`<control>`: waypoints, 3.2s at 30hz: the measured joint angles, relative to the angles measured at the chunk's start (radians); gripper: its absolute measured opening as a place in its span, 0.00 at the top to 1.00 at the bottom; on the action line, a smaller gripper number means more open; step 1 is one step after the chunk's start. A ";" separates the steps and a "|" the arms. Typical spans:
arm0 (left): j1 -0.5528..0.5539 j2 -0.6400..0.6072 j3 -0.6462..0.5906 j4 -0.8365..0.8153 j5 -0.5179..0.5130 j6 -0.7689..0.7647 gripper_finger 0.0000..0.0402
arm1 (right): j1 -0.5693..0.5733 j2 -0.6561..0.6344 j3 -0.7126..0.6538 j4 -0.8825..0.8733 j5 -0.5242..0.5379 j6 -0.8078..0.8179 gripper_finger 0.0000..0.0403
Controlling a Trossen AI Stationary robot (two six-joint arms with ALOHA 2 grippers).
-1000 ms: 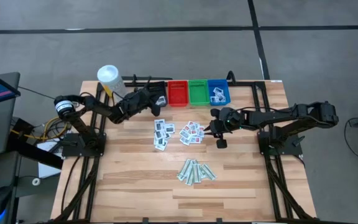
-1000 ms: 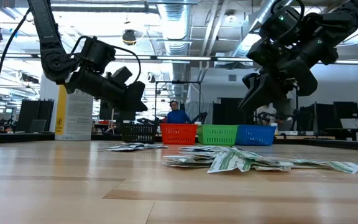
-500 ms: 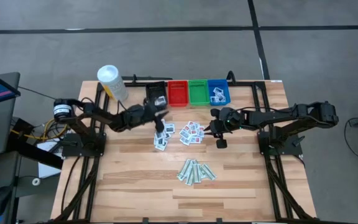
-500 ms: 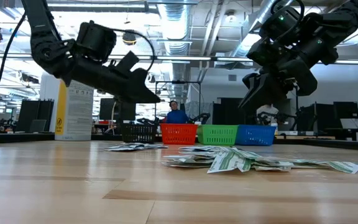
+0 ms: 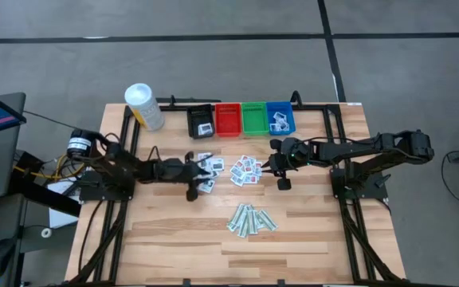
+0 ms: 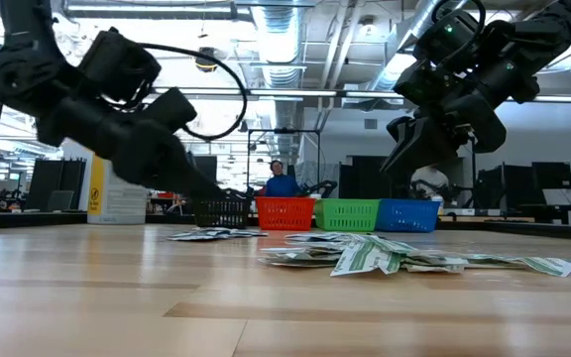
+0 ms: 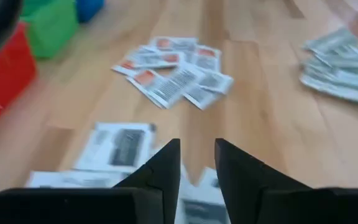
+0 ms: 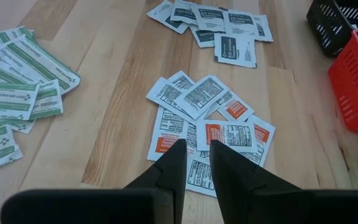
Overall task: Pick & Place First Aid Supplies
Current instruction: Put the black towelette pack into the black bin
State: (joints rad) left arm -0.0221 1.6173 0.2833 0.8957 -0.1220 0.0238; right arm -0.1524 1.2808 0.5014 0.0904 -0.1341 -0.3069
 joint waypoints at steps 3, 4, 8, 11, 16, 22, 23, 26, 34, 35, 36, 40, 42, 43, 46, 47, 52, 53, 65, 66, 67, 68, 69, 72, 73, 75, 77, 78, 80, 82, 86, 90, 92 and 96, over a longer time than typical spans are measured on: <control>-0.029 0.000 -0.009 0.001 -0.007 0.017 0.75 | 0.000 0.000 0.000 0.000 0.000 -0.004 0.84; -0.037 0.000 -0.011 0.001 -0.009 0.027 0.75 | 0.000 0.000 0.000 0.000 0.000 -0.003 0.84; -0.051 0.000 -0.017 0.001 -0.015 0.074 0.75 | 0.000 0.000 0.000 0.000 0.000 -0.006 0.84; -0.050 0.002 -0.017 0.002 -0.021 0.101 0.75 | 0.000 0.000 0.000 0.000 0.000 -0.006 0.84; -0.050 0.006 -0.018 0.001 -0.050 0.107 0.74 | 0.000 0.000 0.000 0.000 0.000 -0.005 0.84; -0.050 0.006 -0.018 -0.027 -0.086 0.104 0.67 | 0.000 0.000 0.000 0.000 0.000 -0.006 0.84; -0.050 0.006 -0.018 -0.037 -0.096 0.102 0.65 | 0.000 0.000 0.000 0.001 0.000 -0.006 0.84; -0.043 0.006 -0.018 -0.073 -0.113 0.076 0.59 | 0.000 0.000 0.000 0.001 0.000 -0.006 0.84; -0.031 0.007 -0.018 -0.126 -0.145 0.039 0.53 | 0.000 0.000 0.000 0.001 0.000 -0.006 0.84; -0.031 0.007 -0.018 -0.131 -0.145 0.039 0.53 | 0.000 0.000 0.000 0.001 0.000 -0.006 0.84; -0.031 0.007 -0.018 -0.135 -0.145 0.039 0.53 | 0.000 0.000 0.000 0.001 0.000 -0.006 0.84; -0.031 0.007 -0.017 -0.160 -0.139 0.038 0.54 | 0.000 0.000 0.000 0.001 0.000 -0.006 0.84; -0.031 0.006 -0.016 -0.168 -0.137 0.037 0.54 | 0.000 0.000 0.000 0.001 0.000 -0.006 0.84; -0.031 0.006 -0.016 -0.170 -0.136 0.037 0.55 | 0.000 0.000 0.000 0.001 0.000 -0.006 0.84; -0.031 0.006 -0.016 -0.172 -0.126 0.037 0.55 | 0.000 0.000 0.000 0.001 0.000 -0.006 0.84; -0.031 0.006 -0.016 -0.173 -0.125 0.037 0.55 | 0.000 0.000 0.000 0.001 0.000 -0.006 0.84; -0.031 0.006 -0.016 -0.180 -0.122 0.018 0.57 | 0.000 0.000 0.000 0.000 0.000 -0.006 0.84; -0.031 0.006 -0.016 -0.187 -0.121 0.003 0.58 | 0.000 0.000 0.000 0.001 0.000 -0.006 0.84; -0.031 0.005 -0.015 -0.238 -0.094 -0.055 0.75 | 0.000 0.000 0.000 0.001 0.000 -0.006 0.84; -0.031 0.005 -0.015 -0.238 -0.094 -0.055 0.77 | 0.000 0.000 0.000 0.001 0.000 -0.006 0.84; -0.031 0.005 -0.015 -0.239 -0.093 -0.055 0.78 | 0.000 0.000 0.000 0.001 0.000 -0.006 0.84; -0.031 0.005 -0.015 -0.239 -0.090 -0.055 0.79 | 0.000 0.000 0.000 0.001 0.000 -0.006 0.84; -0.031 0.005 -0.015 -0.239 -0.087 -0.055 0.81 | 0.000 0.000 0.000 0.001 0.000 -0.006 0.84; -0.031 0.005 -0.016 -0.239 -0.085 -0.055 0.85 | 0.000 0.000 0.000 0.001 0.000 -0.006 0.84; -0.031 0.005 -0.016 -0.239 -0.084 -0.055 0.86 | 0.000 0.000 0.000 0.001 0.000 -0.006 0.84; -0.031 0.006 -0.016 -0.238 -0.083 -0.055 0.89 | 0.000 0.000 0.000 0.001 0.000 -0.006 0.84; -0.031 0.006 -0.016 -0.238 -0.084 -0.055 0.91 | 0.000 0.000 0.000 0.001 0.000 -0.006 0.84; -0.031 0.006 -0.016 -0.238 -0.085 -0.055 0.93 | 0.000 0.000 0.000 0.001 0.000 -0.006 0.84; -0.031 0.006 -0.016 -0.238 -0.087 -0.055 0.96 | 0.000 0.000 0.000 0.001 0.000 -0.006 0.84; -0.031 0.006 -0.017 -0.236 -0.088 -0.055 0.98 | 0.000 0.000 0.000 0.001 0.000 -0.006 0.84; -0.031 0.006 -0.017 -0.232 -0.088 -0.055 0.98 | 0.000 0.000 0.000 0.001 0.000 -0.006 0.84; -0.033 0.007 -0.018 -0.213 -0.088 -0.055 0.98 | 0.000 0.000 0.000 0.001 0.000 -0.006 0.84; -0.039 0.008 -0.019 -0.198 -0.092 -0.053 0.99 | 0.000 0.000 0.000 0.001 0.000 -0.002 0.84; -0.056 0.009 -0.019 -0.181 -0.098 -0.038 0.98 | 0.001 0.000 0.000 0.001 0.000 0.001 0.84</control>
State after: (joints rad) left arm -0.0776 1.6260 0.2638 0.7152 -0.2196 -0.0143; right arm -0.1516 1.2808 0.5014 0.0914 -0.1345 -0.3064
